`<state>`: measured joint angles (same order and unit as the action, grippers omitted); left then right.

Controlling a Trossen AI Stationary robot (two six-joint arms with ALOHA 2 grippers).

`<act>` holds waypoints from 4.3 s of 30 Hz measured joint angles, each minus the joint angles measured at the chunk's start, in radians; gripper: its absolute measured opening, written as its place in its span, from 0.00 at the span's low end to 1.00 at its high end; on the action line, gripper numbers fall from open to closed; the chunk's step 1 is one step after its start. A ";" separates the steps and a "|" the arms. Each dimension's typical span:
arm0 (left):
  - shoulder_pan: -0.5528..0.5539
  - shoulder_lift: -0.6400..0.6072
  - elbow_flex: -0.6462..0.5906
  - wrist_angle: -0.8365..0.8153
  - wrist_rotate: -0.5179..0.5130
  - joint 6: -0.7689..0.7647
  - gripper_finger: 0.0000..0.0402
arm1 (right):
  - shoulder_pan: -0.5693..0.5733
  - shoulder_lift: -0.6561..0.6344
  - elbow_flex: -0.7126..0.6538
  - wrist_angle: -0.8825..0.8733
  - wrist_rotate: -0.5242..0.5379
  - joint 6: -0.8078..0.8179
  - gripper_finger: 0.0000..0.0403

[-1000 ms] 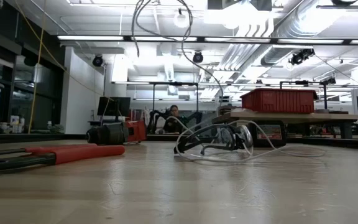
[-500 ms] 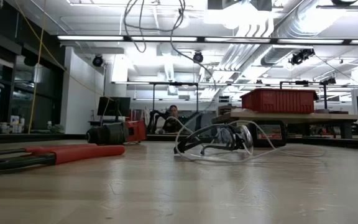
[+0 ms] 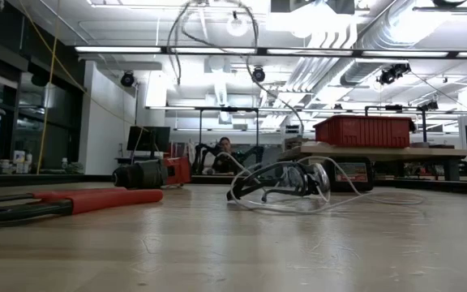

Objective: Coil cords
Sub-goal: Coil the white wire onto the black spool

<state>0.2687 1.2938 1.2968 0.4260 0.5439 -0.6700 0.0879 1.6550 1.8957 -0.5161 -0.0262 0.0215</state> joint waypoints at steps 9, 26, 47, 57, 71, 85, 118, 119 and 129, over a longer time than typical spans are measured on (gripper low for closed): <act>0.013 -0.008 0.000 0.049 -0.008 0.062 0.00 | 0.001 0.000 0.000 -0.076 0.262 -0.002 0.35; 0.013 -0.073 0.001 0.098 -0.031 0.109 0.00 | -0.042 0.077 -0.001 0.029 0.259 0.004 0.44; 0.013 -0.081 0.001 0.095 -0.040 0.142 0.00 | -0.033 0.082 -0.001 0.087 0.307 0.050 0.25; 0.014 -0.098 0.001 0.087 -0.051 0.158 0.00 | -0.028 0.077 -0.001 0.105 0.304 0.050 0.21; 0.014 -0.097 0.001 0.087 -0.060 0.159 0.00 | -0.028 0.077 -0.001 0.160 0.255 0.052 0.20; 0.033 -0.104 0.001 0.082 -0.060 0.148 0.00 | -0.026 0.077 -0.001 0.132 0.310 0.068 0.00; 0.050 -0.150 0.000 -0.094 -0.109 0.075 0.00 | 0.016 0.026 0.000 -0.020 0.252 0.094 0.00; 0.051 -0.151 0.000 -0.094 -0.109 0.071 0.00 | 0.017 0.026 0.000 -0.019 0.253 0.094 0.00; 0.051 -0.150 0.000 -0.120 -0.109 0.053 0.00 | 0.018 0.026 -0.001 -0.037 0.251 0.094 0.00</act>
<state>0.3195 1.1435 1.2968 0.3061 0.4351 -0.6168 0.1059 1.6810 1.8950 -0.5536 0.2243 0.1150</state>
